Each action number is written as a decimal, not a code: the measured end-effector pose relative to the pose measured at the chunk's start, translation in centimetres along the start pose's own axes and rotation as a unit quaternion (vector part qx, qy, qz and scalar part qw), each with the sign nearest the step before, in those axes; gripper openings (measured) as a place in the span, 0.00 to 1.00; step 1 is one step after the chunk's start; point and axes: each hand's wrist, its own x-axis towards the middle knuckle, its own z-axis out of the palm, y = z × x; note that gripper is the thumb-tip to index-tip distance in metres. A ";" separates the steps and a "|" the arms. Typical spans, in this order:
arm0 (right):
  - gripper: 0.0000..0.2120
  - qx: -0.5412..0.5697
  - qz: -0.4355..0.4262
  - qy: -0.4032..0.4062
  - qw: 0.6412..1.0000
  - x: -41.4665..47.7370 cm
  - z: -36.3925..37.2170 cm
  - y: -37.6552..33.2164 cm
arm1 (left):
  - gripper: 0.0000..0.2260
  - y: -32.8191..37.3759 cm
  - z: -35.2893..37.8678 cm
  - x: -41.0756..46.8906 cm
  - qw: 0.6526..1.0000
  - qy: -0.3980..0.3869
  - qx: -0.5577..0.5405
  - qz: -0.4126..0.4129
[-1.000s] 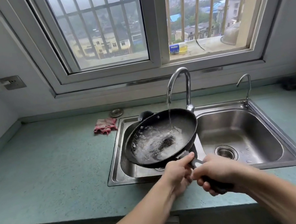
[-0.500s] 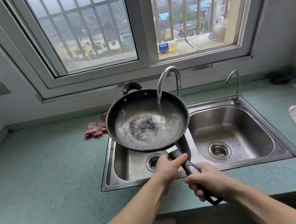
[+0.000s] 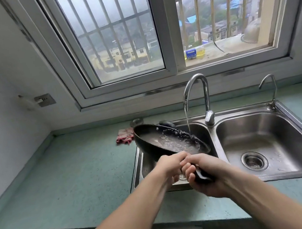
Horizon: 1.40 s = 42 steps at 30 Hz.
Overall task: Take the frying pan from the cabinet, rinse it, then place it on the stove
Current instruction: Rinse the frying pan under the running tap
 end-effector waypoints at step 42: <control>0.12 -0.156 -0.123 0.150 0.969 7.6 -1.2 0.8 | 0.14 0.3 -1.7 9.0 0.987 -0.107 0.085 0.083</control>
